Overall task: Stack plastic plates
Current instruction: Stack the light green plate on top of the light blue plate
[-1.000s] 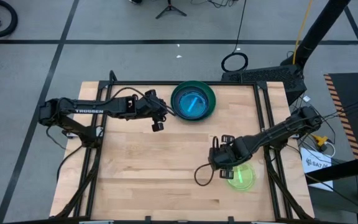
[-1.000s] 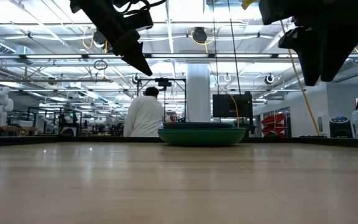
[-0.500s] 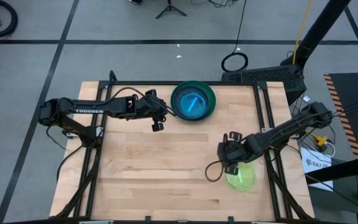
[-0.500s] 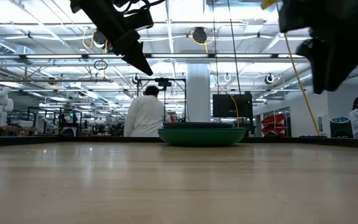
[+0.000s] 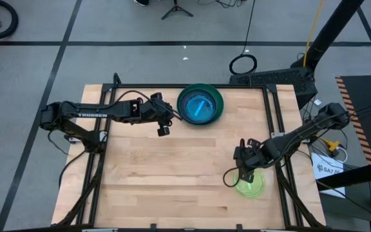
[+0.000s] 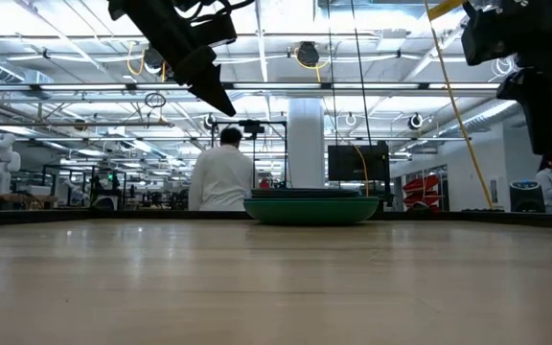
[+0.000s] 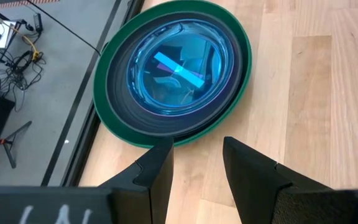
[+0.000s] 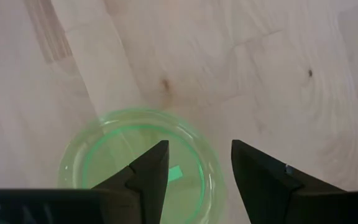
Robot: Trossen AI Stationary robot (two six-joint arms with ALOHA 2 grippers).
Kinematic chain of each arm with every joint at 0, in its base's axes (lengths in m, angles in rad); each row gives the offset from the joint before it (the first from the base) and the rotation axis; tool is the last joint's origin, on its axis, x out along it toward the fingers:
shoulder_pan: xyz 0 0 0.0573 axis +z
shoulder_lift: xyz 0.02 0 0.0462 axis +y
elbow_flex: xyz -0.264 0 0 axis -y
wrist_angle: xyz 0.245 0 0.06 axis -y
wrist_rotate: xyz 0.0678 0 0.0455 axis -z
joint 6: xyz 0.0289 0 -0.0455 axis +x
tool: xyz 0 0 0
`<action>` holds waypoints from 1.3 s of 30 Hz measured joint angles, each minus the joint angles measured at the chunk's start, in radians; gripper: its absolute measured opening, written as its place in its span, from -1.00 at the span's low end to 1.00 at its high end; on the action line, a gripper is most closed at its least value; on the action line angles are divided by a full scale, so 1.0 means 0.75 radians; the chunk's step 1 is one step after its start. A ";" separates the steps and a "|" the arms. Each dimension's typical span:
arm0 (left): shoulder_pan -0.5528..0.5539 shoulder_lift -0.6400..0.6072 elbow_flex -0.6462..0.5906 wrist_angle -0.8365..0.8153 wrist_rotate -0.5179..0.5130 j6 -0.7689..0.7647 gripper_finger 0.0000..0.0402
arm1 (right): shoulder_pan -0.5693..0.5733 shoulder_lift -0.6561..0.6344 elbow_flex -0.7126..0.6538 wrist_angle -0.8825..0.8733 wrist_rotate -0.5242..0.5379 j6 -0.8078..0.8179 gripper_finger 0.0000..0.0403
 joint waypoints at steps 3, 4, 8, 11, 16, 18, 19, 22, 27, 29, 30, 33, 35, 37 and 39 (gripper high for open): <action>0.000 0.000 0.000 0.000 0.000 -0.003 -0.27 | 0.018 0.031 0.000 -0.009 0.002 -0.006 -0.17; 0.000 0.000 0.000 0.000 0.000 -0.003 -0.27 | 0.019 0.044 0.000 -0.010 0.002 -0.013 -0.17; 0.000 0.000 0.000 0.000 0.000 -0.002 -0.27 | 0.019 0.102 -0.001 0.000 0.002 -0.061 -0.17; 0.000 0.000 0.000 0.000 0.000 0.002 -0.27 | 0.019 0.145 -0.001 0.004 0.001 -0.117 -0.17; 0.000 0.000 0.000 0.005 -0.001 0.008 -0.27 | 0.018 0.182 -0.001 0.013 0.001 -0.191 -0.17; 0.000 0.000 0.000 0.009 -0.001 0.008 -0.27 | 0.012 0.182 -0.018 0.044 0.001 -0.203 -0.17; 0.000 0.000 0.000 0.009 -0.001 0.008 -0.27 | 0.007 0.179 -0.035 0.069 -0.001 -0.204 -0.17; 0.000 0.000 0.000 0.010 -0.001 0.009 -0.27 | -0.004 0.168 -0.117 0.169 -0.042 -0.207 -0.17; 0.000 0.000 0.000 0.012 -0.001 0.013 -0.27 | -0.015 0.169 -0.249 0.278 -0.103 -0.223 -0.17; 0.000 0.000 0.000 0.012 -0.001 0.012 -0.27 | -0.018 0.170 -0.271 0.283 -0.104 -0.224 -0.17; 0.000 0.000 0.000 0.013 -0.001 0.012 -0.27 | -0.021 0.170 -0.275 0.282 -0.106 -0.225 -0.17; 0.000 0.000 0.000 0.019 -0.001 0.013 -0.27 | -0.021 0.169 -0.276 0.305 -0.107 -0.240 -0.17; 0.000 0.000 0.000 0.028 -0.001 0.013 -0.27 | -0.021 0.169 -0.276 0.322 -0.107 -0.244 -0.17; 0.000 0.000 0.000 0.033 -0.001 0.012 -0.27 | -0.021 0.169 -0.276 0.327 -0.108 -0.244 -0.18; 0.000 0.000 0.000 0.032 -0.001 0.012 -0.27 | -0.021 0.169 -0.276 0.327 -0.105 -0.245 -0.20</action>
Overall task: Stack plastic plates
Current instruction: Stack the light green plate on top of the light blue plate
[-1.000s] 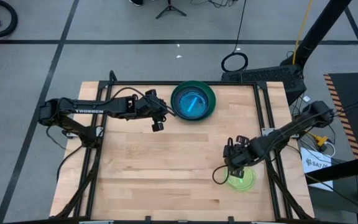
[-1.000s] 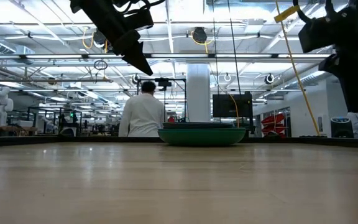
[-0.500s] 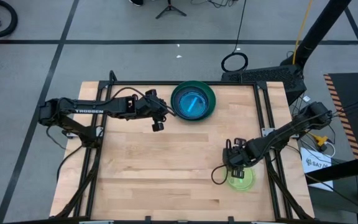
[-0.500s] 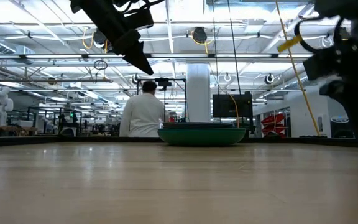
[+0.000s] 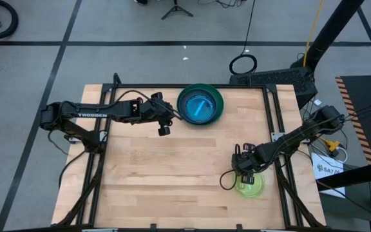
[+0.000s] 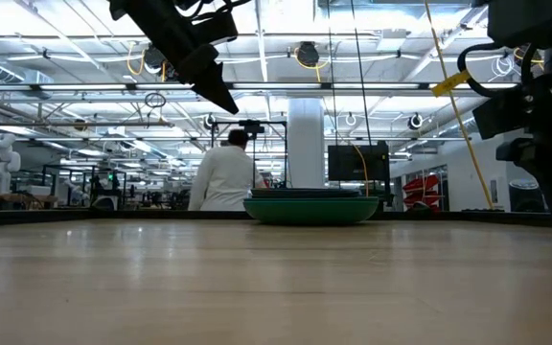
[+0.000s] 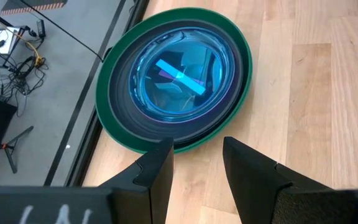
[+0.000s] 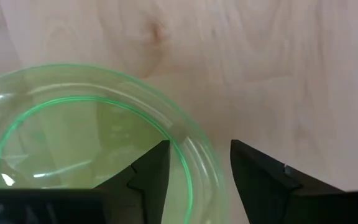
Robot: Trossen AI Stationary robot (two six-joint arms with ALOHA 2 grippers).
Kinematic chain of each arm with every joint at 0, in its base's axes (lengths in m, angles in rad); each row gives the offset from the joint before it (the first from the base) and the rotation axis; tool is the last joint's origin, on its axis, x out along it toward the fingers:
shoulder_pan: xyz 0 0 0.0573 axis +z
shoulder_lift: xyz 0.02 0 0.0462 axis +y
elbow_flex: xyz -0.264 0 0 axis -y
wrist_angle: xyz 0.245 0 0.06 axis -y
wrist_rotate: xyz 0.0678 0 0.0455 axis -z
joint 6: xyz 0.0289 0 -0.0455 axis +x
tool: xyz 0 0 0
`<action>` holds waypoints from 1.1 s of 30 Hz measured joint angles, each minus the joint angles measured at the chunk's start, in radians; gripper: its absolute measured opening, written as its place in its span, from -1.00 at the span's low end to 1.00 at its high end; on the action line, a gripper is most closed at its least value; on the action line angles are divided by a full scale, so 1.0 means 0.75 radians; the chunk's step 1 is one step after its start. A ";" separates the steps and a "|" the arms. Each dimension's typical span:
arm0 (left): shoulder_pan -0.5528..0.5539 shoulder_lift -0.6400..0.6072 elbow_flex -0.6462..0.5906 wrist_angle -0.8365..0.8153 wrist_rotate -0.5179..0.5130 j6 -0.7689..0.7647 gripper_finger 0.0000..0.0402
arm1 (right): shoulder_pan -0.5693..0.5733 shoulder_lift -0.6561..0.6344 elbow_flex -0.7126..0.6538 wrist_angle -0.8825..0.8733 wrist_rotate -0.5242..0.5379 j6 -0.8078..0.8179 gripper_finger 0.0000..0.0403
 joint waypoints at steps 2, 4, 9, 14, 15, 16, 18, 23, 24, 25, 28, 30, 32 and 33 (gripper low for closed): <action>0.000 0.000 0.000 0.000 0.000 0.001 -0.27 | 0.000 0.000 0.000 0.007 0.000 -0.005 -0.24; 0.000 0.000 0.000 0.000 0.000 0.001 -0.27 | 0.000 0.000 0.000 0.016 0.000 -0.005 -0.29; 0.000 0.000 0.000 0.000 0.000 0.001 -0.27 | 0.000 0.000 0.000 0.052 0.003 -0.005 -0.40; 0.000 0.000 0.000 -0.001 0.000 0.001 -0.27 | 0.000 0.000 0.000 0.052 0.004 -0.015 -0.53; 0.000 0.000 0.000 -0.001 0.000 0.001 -0.27 | 0.000 0.000 0.000 0.052 0.006 -0.020 -0.56; 0.000 0.000 0.000 -0.001 0.000 0.001 -0.27 | 0.000 0.000 0.000 0.052 0.010 -0.025 -0.58; 0.000 0.000 0.000 -0.001 0.000 0.001 -0.27 | 0.000 0.003 0.000 0.052 0.031 -0.036 -0.63; 0.000 0.000 0.000 -0.001 0.000 0.001 -0.27 | 0.000 0.006 0.000 0.061 0.044 -0.043 -0.72; 0.000 0.000 0.000 -0.001 0.000 0.001 -0.27 | 0.000 0.006 0.000 0.062 0.044 -0.043 -0.75; 0.000 0.000 0.000 -0.001 0.000 0.001 -0.27 | 0.000 0.006 0.000 0.062 0.044 -0.042 -0.77; 0.000 0.000 0.000 -0.001 0.000 0.001 -0.27 | 0.000 0.006 0.000 0.062 0.045 -0.036 -0.84; 0.000 0.000 0.000 -0.001 0.000 0.001 -0.27 | 0.000 0.005 0.000 0.063 0.045 -0.029 -0.90; 0.000 0.000 0.000 -0.002 0.000 0.001 -0.27 | 0.000 0.005 0.000 0.070 0.045 -0.021 -0.96; 0.000 0.000 0.000 -0.002 0.000 0.001 -0.27 | 0.000 0.005 0.000 0.078 0.045 -0.018 -0.98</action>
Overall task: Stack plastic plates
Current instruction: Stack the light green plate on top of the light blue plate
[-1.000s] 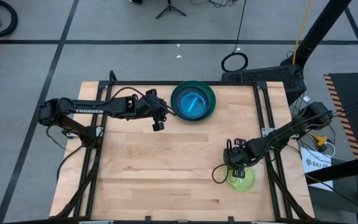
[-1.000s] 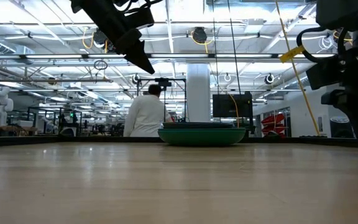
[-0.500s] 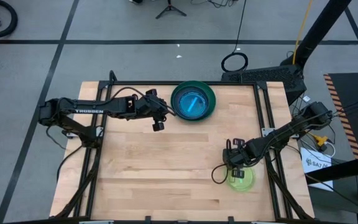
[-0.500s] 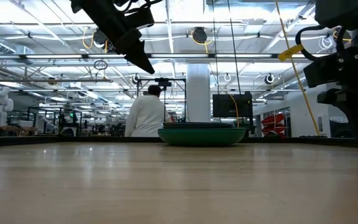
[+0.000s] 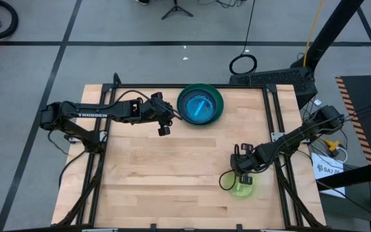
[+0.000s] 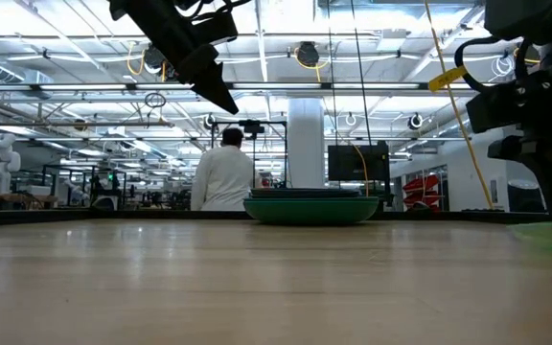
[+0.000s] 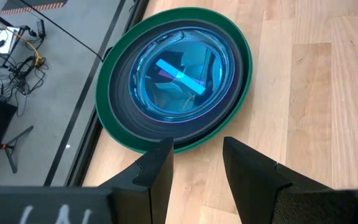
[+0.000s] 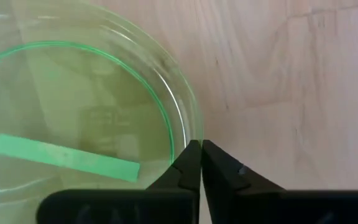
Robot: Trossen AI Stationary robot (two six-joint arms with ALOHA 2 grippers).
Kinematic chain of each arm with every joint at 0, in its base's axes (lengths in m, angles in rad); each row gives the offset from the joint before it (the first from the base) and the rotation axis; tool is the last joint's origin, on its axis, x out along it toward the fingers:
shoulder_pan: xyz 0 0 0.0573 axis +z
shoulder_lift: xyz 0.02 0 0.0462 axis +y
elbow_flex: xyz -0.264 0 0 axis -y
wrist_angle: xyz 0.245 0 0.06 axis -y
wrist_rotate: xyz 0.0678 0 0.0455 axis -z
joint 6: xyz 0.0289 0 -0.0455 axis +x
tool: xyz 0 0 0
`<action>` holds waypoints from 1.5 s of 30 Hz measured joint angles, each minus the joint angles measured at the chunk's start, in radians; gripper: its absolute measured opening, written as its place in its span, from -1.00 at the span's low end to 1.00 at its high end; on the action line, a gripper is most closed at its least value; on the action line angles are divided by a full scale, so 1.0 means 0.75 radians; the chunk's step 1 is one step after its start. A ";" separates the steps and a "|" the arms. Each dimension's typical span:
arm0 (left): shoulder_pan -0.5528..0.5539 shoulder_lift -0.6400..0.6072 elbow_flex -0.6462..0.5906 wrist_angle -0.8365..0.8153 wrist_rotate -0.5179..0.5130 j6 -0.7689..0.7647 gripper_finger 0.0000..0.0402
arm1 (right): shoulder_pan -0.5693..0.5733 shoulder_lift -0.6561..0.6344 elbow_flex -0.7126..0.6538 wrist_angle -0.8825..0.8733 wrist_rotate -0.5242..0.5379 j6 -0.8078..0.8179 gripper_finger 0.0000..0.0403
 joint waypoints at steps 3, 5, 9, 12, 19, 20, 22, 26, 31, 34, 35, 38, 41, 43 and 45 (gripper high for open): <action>0.000 0.000 0.000 0.000 0.000 0.000 -0.27 | -0.004 -0.001 0.000 0.036 0.000 0.011 -0.98; 0.000 0.000 0.000 0.000 0.000 0.000 -0.27 | -0.012 -0.001 0.000 0.051 0.000 0.026 -0.99; 0.000 0.000 0.000 0.000 0.000 -0.001 -0.27 | -0.029 -0.006 0.000 0.057 0.000 0.055 -0.99; 0.000 0.000 0.000 -0.001 0.000 0.000 -0.27 | -0.046 -0.017 0.000 0.059 0.001 0.073 -0.99; 0.000 0.000 0.000 -0.001 0.000 0.000 -0.27 | -0.144 -0.100 0.000 0.160 0.066 0.110 -1.00; 0.000 0.000 0.000 -0.001 0.000 0.000 -0.27 | -0.163 -0.115 0.000 0.177 0.067 0.109 -1.00; 0.000 0.000 0.000 -0.001 0.000 0.000 -0.27 | -0.208 -0.145 0.000 0.222 0.069 0.100 -1.00; 0.000 0.000 0.000 -0.002 -0.001 0.009 -0.27 | -0.295 -0.179 0.000 0.351 0.078 0.034 -1.00; 0.000 0.000 0.000 -0.002 -0.001 0.021 -0.27 | -0.410 -0.184 0.000 0.542 0.112 -0.060 -1.00; 0.000 0.000 0.000 -0.002 -0.001 0.022 -0.27 | -0.495 -0.184 0.000 0.621 0.109 -0.107 -1.00; 0.000 0.000 0.000 -0.002 -0.001 0.024 -0.27 | -0.528 -0.184 0.002 0.631 0.107 -0.122 -1.00; 0.000 0.000 0.000 -0.002 -0.001 0.031 -0.27 | -0.640 -0.183 0.032 0.620 0.109 -0.141 -1.00; 0.000 0.000 0.000 -0.002 -0.001 0.038 -0.27 | -0.768 -0.184 0.073 0.621 0.106 -0.130 -1.00; 0.000 0.000 0.000 -0.002 -0.001 0.048 -0.27 | -0.856 -0.183 0.113 0.616 0.100 -0.130 -1.00; 0.000 0.000 0.000 -0.002 -0.001 0.056 -0.27 | -0.944 -0.183 0.172 0.595 0.088 -0.134 -1.00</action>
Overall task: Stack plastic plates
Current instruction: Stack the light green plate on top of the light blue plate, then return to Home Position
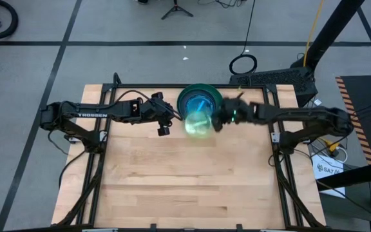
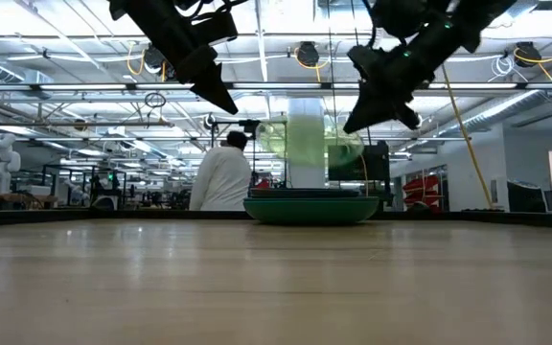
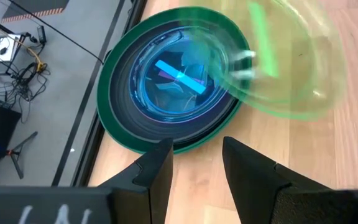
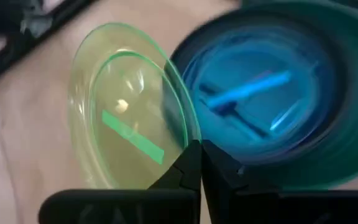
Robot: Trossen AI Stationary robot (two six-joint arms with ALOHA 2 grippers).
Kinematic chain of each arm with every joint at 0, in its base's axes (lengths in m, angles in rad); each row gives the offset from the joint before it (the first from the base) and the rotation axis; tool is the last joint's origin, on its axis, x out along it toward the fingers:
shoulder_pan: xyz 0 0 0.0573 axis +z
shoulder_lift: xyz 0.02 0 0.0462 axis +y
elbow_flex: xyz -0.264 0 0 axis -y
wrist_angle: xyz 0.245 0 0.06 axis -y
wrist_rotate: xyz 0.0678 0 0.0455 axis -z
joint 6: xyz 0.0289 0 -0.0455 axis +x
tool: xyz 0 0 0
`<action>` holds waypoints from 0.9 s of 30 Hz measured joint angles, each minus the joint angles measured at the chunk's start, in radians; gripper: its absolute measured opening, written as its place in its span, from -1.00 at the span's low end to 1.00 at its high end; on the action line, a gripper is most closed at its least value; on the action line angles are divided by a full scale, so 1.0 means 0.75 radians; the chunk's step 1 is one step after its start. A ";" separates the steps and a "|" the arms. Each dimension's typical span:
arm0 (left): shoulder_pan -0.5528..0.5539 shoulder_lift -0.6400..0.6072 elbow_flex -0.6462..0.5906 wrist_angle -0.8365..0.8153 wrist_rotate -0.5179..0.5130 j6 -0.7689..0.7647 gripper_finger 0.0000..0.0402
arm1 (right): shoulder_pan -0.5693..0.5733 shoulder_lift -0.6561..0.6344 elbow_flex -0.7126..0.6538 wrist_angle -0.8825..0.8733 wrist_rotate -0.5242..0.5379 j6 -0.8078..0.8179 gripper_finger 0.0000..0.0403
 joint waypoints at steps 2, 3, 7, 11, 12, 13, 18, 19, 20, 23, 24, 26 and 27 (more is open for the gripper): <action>0.000 0.000 0.000 0.000 0.000 0.002 -0.27 | -0.091 0.001 0.062 -0.069 -0.028 -0.036 -1.00; 0.000 0.000 0.000 0.000 0.000 0.002 -0.27 | -0.134 0.008 0.088 -0.100 -0.024 -0.057 -1.00; 0.000 0.000 0.000 0.000 0.000 0.009 -0.27 | -0.297 0.055 0.152 -0.124 -0.024 -0.126 -1.00; 0.000 0.000 0.000 0.000 0.000 0.010 -0.27 | -0.405 0.148 0.164 -0.121 -0.026 -0.174 -1.00; 0.000 0.000 0.000 0.000 0.000 0.010 -0.27 | -0.421 0.174 0.164 -0.112 -0.028 -0.184 -1.00; 0.000 0.000 0.000 0.000 0.000 0.010 -0.27 | -0.435 0.195 0.164 -0.100 -0.031 -0.188 -1.00; 0.000 0.000 0.000 0.000 0.000 0.010 -0.27 | -0.473 0.253 0.172 -0.062 -0.061 -0.187 -0.88; 0.000 0.000 0.000 0.000 0.000 0.010 -0.27 | -0.476 0.259 0.172 -0.054 -0.061 -0.188 -0.84; 0.000 0.000 0.000 0.000 0.000 0.010 -0.27 | -0.479 0.266 0.172 -0.039 -0.062 -0.187 -0.79; 0.000 0.000 0.000 0.000 0.000 0.008 -0.27 | -0.483 0.274 0.172 -0.037 -0.063 -0.187 -0.62; 0.000 0.000 0.000 0.000 0.000 0.007 -0.27 | -0.484 0.274 0.172 -0.034 -0.062 -0.188 -0.56; 0.000 0.000 0.000 -0.017 0.000 0.006 -0.27 | -0.484 0.267 0.172 -0.035 -0.061 -0.215 -0.46; 0.000 0.000 0.000 -0.038 0.000 0.004 -0.27 | -0.483 0.259 0.172 -0.036 -0.061 -0.242 -0.41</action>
